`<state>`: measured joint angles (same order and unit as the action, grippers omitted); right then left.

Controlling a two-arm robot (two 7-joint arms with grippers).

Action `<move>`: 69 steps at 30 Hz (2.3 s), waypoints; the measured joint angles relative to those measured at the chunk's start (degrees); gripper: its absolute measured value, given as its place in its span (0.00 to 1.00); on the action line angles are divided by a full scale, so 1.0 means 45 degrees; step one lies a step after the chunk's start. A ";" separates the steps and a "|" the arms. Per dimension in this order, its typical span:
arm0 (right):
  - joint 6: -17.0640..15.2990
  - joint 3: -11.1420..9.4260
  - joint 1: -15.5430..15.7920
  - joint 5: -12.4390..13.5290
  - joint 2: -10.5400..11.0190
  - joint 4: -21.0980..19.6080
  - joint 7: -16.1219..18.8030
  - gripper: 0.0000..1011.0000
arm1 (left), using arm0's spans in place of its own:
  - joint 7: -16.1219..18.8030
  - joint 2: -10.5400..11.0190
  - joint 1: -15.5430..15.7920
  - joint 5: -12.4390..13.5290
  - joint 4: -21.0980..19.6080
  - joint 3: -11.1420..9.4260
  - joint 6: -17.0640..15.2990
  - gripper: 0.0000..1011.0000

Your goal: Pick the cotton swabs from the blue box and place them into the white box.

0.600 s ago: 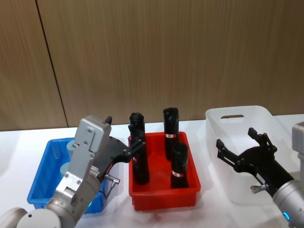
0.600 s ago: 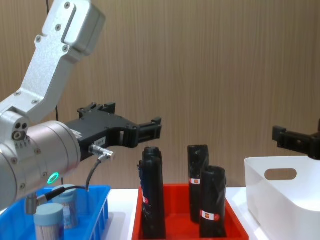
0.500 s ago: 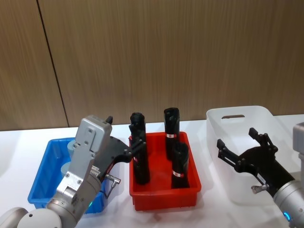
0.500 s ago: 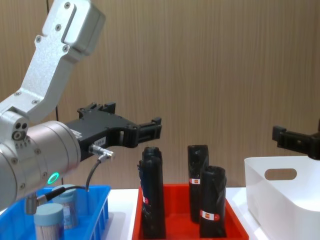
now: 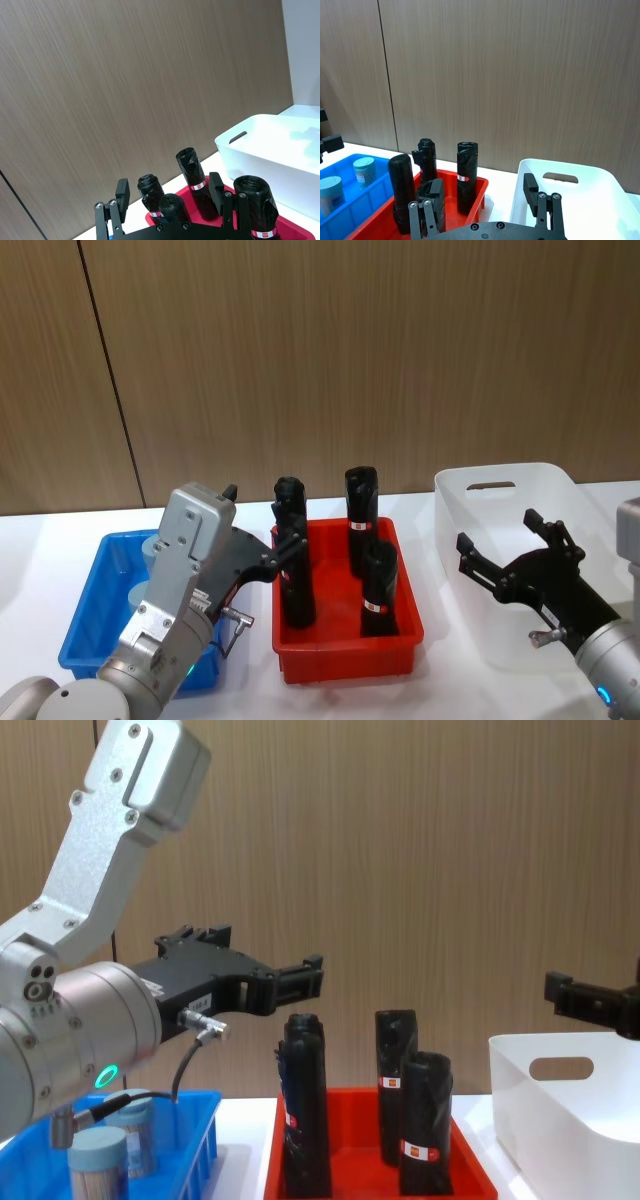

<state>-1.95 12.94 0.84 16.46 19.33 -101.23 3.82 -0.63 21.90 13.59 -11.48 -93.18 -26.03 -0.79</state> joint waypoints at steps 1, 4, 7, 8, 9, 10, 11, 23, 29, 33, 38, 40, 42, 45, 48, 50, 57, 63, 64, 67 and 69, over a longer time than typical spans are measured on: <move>0.0000 0.0001 -0.0001 -0.0001 0.0000 0.0000 0.0001 0.99 | 0.0000 0.0000 0.0000 0.0000 0.0000 0.0001 0.0000 0.99; -0.0001 0.0000 -0.0001 0.0000 0.0000 -0.0001 0.0001 0.99 | 0.0000 0.0000 0.0000 0.0000 0.0000 0.0000 0.0000 0.99; 0.0000 0.0001 0.0000 0.0000 0.0000 0.0000 0.0001 0.99 | -0.0002 -0.0001 0.0000 0.0000 0.0000 0.0001 -0.0001 0.99; 0.0000 0.0001 -0.0001 0.0000 0.0000 0.0000 0.0001 0.99 | -0.0002 -0.0001 0.0000 0.0000 0.0000 0.0001 -0.0001 0.99; 0.0000 0.0001 0.0000 0.0000 0.0000 -0.0001 0.0001 0.99 | -0.0008 -0.0002 0.0000 0.0001 0.0000 0.0004 0.0000 0.99; 0.0000 0.0001 0.0000 0.0000 0.0000 0.0000 0.0001 0.99 | -0.0018 -0.0003 0.0002 0.0000 0.0003 0.0008 -0.0004 0.99; 0.0000 0.0001 0.0000 0.0000 0.0000 0.0000 0.0001 0.99 | -0.0028 -0.0003 0.0004 0.0001 0.0010 0.0012 -0.0008 0.99; 0.0000 0.0001 0.0000 -0.0001 0.0000 -0.0001 0.0001 0.99 | -0.0064 0.0086 -0.0093 -0.0769 0.0137 0.0210 -0.0261 0.99; 0.0000 0.0000 -0.0001 0.0000 0.0000 0.0000 0.0001 0.99 | 0.0294 0.0218 -0.0287 -0.1639 0.0211 0.0417 -0.0401 0.99; 0.0000 0.0001 0.0000 -0.0001 0.0000 0.0000 0.0001 0.99 | 0.0669 0.0327 -0.0446 -0.2317 0.0246 0.0593 -0.0488 0.99; 0.0000 0.0001 -0.0001 0.0000 0.0000 0.0000 0.0001 0.99 | 0.1108 0.0468 -0.0617 -0.2993 0.0239 0.0792 -0.0688 0.99; 0.0000 0.0000 0.0000 -0.0001 0.0000 -0.0001 0.0002 0.99 | 0.1340 0.0554 -0.0721 -0.3288 0.0208 0.0904 -0.0820 0.99; 0.0000 0.0001 -0.0001 0.0000 0.0000 0.0000 0.0002 0.99 | 0.1517 0.0616 -0.0788 -0.3494 0.0187 0.0976 -0.0936 0.99; 0.0000 0.0001 0.0000 0.0000 0.0000 0.0000 0.0002 0.99 | 0.1872 0.0755 -0.0910 -0.3888 0.0140 0.1128 -0.1239 0.99; 0.0000 0.0000 -0.0001 0.0000 0.0000 0.0000 0.0001 0.99 | 0.2048 0.0838 -0.0979 -0.4110 0.0128 0.1222 -0.1412 0.99; 0.0000 0.0000 0.0000 -0.0001 0.0000 0.0000 0.0002 0.99 | 0.2225 0.0911 -0.1035 -0.4288 0.0126 0.1306 -0.1636 0.99; 0.0000 0.0001 0.0000 0.0000 0.0000 0.0000 0.0002 0.99 | 0.2534 0.1113 -0.1109 -0.4615 0.0180 0.1550 -0.2359 0.99; 0.0000 0.0001 -0.0001 0.0000 0.0000 -0.0001 0.0001 0.99 | 0.2537 0.1234 -0.1044 -0.4803 0.0386 0.1728 -0.3072 0.99; 0.0000 0.0001 -0.0001 -0.0001 0.0000 0.0000 0.0002 0.99 | 0.2530 0.1243 -0.1028 -0.4820 0.0416 0.1748 -0.3149 0.99; 0.0000 0.0001 -0.0001 0.0000 0.0000 0.0000 0.0002 0.99 | 0.2463 0.1277 -0.0948 -0.4875 0.0562 0.1834 -0.3439 0.99; 0.0000 0.0001 -0.0001 -0.0001 0.0000 0.0000 0.0001 0.99 | 0.2390 0.1290 -0.0884 -0.4927 0.0679 0.1891 -0.3669 0.99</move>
<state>-1.95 12.94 0.84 16.46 19.33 -101.23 3.83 10.13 27.70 9.61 -33.65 -90.12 -17.51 -17.30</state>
